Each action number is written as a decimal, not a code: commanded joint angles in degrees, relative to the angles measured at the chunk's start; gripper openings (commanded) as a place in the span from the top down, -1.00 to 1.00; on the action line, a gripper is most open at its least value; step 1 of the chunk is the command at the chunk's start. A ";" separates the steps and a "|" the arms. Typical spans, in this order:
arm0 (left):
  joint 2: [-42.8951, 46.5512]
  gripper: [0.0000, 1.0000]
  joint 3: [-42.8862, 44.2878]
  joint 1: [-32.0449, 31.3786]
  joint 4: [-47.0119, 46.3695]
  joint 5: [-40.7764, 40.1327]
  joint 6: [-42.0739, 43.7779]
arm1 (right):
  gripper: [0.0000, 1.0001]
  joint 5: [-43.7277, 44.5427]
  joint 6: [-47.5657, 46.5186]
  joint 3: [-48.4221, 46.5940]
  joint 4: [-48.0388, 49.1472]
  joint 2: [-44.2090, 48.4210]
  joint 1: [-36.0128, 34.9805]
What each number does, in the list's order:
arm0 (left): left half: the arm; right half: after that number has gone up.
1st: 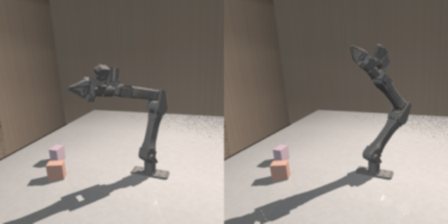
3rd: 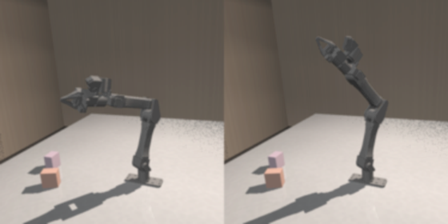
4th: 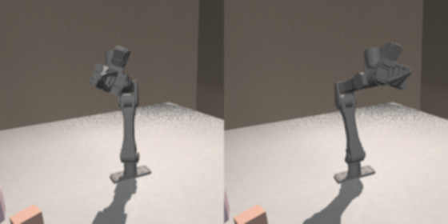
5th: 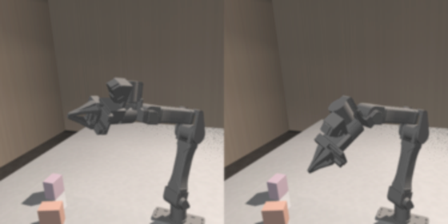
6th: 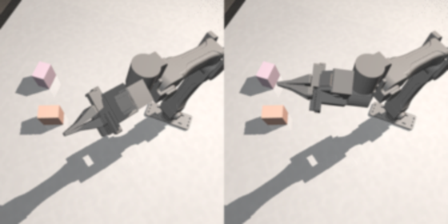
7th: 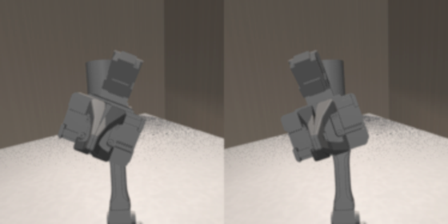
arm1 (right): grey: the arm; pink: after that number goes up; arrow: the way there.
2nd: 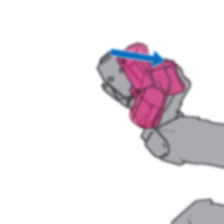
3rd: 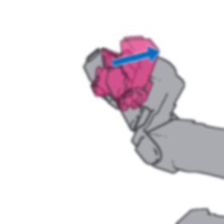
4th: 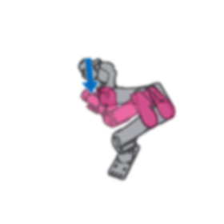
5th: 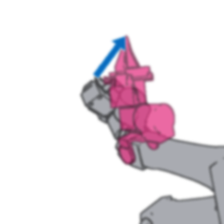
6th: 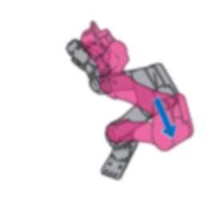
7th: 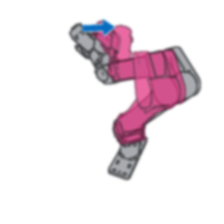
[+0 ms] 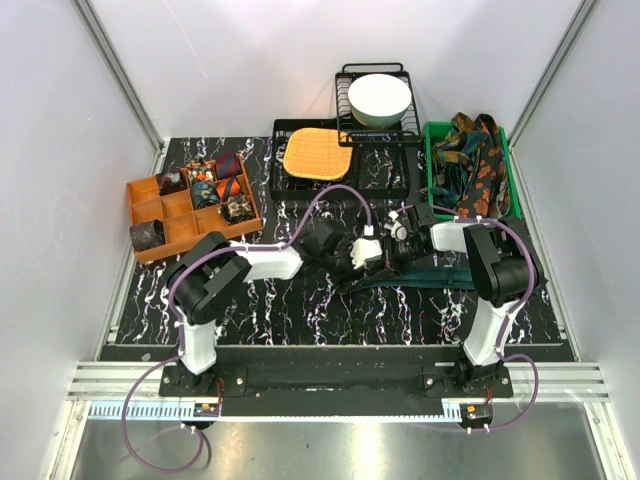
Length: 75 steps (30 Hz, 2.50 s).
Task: Roll the ties
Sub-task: Roll the tie at the center of the board.
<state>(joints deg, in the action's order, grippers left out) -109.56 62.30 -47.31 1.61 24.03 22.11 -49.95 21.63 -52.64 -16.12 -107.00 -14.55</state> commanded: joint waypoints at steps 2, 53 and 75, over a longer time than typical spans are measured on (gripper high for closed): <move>-2.15 -0.37 -13.42 4.15 -18.00 10.94 -8.38 | 1.00 11.54 -4.58 -2.46 -6.89 -5.58 -0.22; -5.67 0.42 0.36 0.29 13.07 -2.24 7.43 | 0.98 2.75 -1.05 -3.17 -1.53 -1.01 1.71; -14.09 -0.33 -13.17 4.60 -49.67 21.06 -15.25 | 1.00 23.05 -8.09 -8.08 -13.76 -6.82 2.42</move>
<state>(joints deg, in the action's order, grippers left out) -118.39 51.22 -42.61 -42.52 42.44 13.91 -41.78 17.41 -60.01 -27.66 -110.37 -12.10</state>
